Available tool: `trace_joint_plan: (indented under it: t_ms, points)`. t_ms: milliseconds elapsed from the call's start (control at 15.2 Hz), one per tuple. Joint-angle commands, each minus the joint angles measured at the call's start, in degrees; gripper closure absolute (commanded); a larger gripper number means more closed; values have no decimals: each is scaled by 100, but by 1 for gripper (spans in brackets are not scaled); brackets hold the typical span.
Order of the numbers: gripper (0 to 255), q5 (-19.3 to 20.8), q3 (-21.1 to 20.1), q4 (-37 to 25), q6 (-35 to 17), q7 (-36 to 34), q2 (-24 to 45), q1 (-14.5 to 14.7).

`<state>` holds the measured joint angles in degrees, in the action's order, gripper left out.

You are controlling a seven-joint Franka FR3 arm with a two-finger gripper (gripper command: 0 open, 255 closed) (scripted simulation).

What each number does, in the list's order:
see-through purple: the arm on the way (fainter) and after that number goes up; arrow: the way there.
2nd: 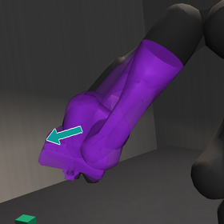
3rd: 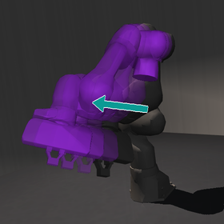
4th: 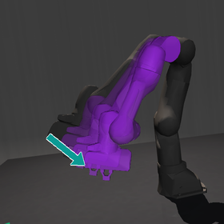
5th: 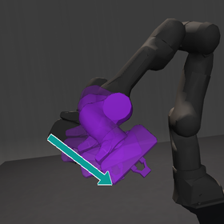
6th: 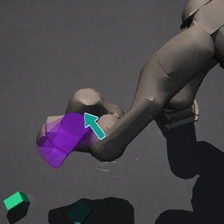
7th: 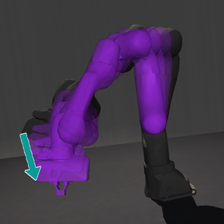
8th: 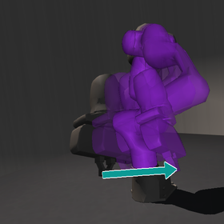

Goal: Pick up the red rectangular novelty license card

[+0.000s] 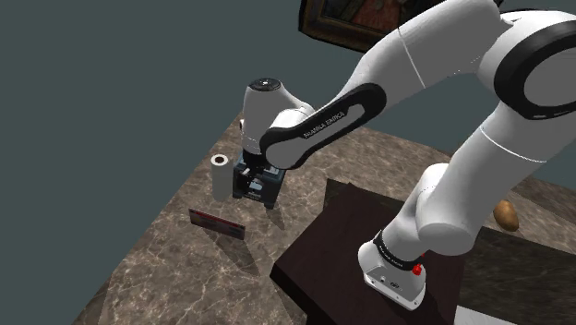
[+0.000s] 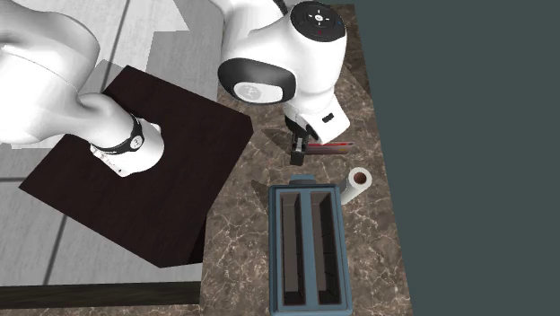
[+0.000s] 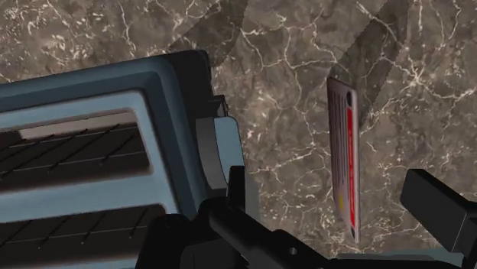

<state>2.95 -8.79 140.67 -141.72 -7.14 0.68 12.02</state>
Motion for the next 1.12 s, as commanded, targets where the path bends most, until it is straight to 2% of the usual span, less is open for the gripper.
trace_joint_plan:
  t_ms: [0,594,1056]
  points:
    - [0,89,-62,-145,-255,-13,388,67]
    - [0,708,-144,-1190,-1072,-232,2246,560]
    - [0,875,-5,-1302,-1435,-353,2724,677]
